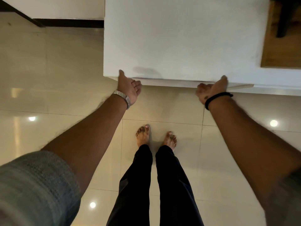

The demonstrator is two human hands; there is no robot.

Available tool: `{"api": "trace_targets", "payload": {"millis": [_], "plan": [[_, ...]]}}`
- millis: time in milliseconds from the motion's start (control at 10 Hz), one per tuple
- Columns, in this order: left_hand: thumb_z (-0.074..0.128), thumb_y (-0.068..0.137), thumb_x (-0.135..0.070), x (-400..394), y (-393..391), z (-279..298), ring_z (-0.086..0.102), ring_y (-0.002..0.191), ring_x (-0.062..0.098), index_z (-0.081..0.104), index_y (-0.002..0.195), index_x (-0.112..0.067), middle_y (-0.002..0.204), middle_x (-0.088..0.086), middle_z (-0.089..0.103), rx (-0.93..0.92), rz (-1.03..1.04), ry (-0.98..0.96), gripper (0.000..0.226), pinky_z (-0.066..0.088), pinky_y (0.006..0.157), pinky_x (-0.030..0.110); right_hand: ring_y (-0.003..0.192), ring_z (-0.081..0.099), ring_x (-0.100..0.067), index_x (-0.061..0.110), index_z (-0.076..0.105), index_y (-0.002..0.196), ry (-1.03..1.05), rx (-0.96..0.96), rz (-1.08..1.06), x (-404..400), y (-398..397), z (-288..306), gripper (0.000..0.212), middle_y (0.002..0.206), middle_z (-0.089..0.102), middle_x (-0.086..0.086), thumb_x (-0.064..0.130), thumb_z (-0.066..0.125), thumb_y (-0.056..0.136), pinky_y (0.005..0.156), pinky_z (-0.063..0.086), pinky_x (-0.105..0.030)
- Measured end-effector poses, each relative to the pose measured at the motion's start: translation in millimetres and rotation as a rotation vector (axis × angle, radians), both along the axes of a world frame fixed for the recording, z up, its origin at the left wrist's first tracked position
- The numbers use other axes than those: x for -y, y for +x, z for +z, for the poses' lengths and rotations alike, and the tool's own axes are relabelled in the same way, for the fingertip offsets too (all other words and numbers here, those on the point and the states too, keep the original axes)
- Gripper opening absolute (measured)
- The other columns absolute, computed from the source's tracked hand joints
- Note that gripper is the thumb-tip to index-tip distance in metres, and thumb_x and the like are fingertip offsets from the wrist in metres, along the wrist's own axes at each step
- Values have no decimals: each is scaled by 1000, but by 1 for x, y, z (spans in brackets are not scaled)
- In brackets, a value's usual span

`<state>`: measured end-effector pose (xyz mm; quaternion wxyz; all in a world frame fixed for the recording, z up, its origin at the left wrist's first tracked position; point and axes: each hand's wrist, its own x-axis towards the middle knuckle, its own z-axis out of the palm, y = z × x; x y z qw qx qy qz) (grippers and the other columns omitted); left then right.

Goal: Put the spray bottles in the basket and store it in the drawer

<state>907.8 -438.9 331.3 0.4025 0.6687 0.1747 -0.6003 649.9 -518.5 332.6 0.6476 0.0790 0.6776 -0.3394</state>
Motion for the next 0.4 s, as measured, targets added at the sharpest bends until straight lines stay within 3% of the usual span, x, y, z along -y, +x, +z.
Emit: {"api": "trace_targets", "payload": {"millis": [100,200,300,400], "plan": [[14,104,-64,-17,-3,3,62,102,20,59,122,-7,115,12,61,156,-724,70,75,51,88,28,78,58,-19,18,61,109,69,-128,591,-26,10,2,55,95,61,-5,66,35,97,72,48,-30],[18,103,-61,-48,-4,17,60,123,36,44,139,-5,136,17,59,559,-1844,108,72,47,104,46,145,36,-32,13,34,154,94,-470,1644,-66,18,12,78,159,35,-16,66,32,97,117,32,-49],[25,101,-62,-63,-5,35,49,138,36,36,147,-7,150,16,49,827,-1952,76,73,36,114,48,157,2,-33,15,11,161,-78,-827,2019,-86,17,28,83,169,-1,-14,63,33,97,123,11,-55],[31,102,-57,-66,-10,71,10,161,34,9,163,-5,172,15,10,1272,-1698,-130,83,11,130,48,155,-15,-33,12,-5,161,-378,-1208,1981,-90,15,67,89,167,-15,-18,57,37,97,123,0,-60]]}}
